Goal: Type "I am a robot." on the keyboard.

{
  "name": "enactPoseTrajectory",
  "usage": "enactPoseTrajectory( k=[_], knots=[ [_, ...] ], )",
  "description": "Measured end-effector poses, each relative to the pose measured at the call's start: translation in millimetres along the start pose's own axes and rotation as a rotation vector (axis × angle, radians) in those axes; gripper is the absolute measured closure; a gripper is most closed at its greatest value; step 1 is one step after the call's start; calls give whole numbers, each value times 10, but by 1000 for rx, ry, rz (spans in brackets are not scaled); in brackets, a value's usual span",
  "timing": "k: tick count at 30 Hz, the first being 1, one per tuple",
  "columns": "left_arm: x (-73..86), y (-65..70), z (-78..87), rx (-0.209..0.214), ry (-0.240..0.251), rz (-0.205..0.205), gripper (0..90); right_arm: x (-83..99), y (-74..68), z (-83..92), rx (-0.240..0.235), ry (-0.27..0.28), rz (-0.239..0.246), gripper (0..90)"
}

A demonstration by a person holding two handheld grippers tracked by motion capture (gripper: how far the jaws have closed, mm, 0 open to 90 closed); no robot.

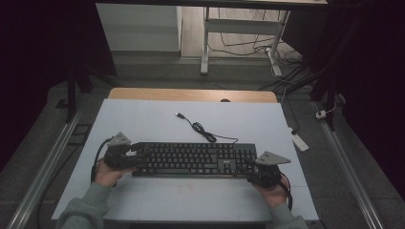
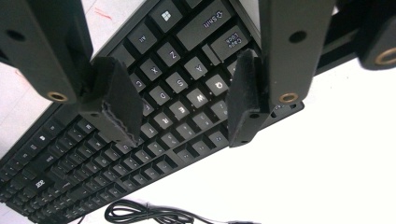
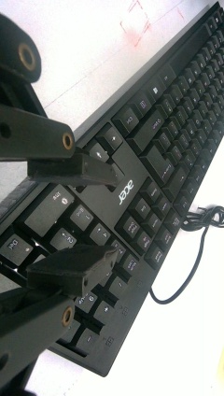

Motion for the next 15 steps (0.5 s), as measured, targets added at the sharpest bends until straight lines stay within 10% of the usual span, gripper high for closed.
enactPoseTrajectory(
  k=[15],
  knots=[
    [-39, 116, 10, 37, 7, -12, 418, 2, 3, -1, 0, -1, -1, 586]
  ],
)
Point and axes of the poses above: each handheld gripper's, and its own axes: z roughly backward along the jaws, x roughly out of its underside, y roughly to its right, the point moved 8 cm from there along -z, roughly forward along the jaws, and after that the axes turned 7 degrees about z, right-handed, at the moved point
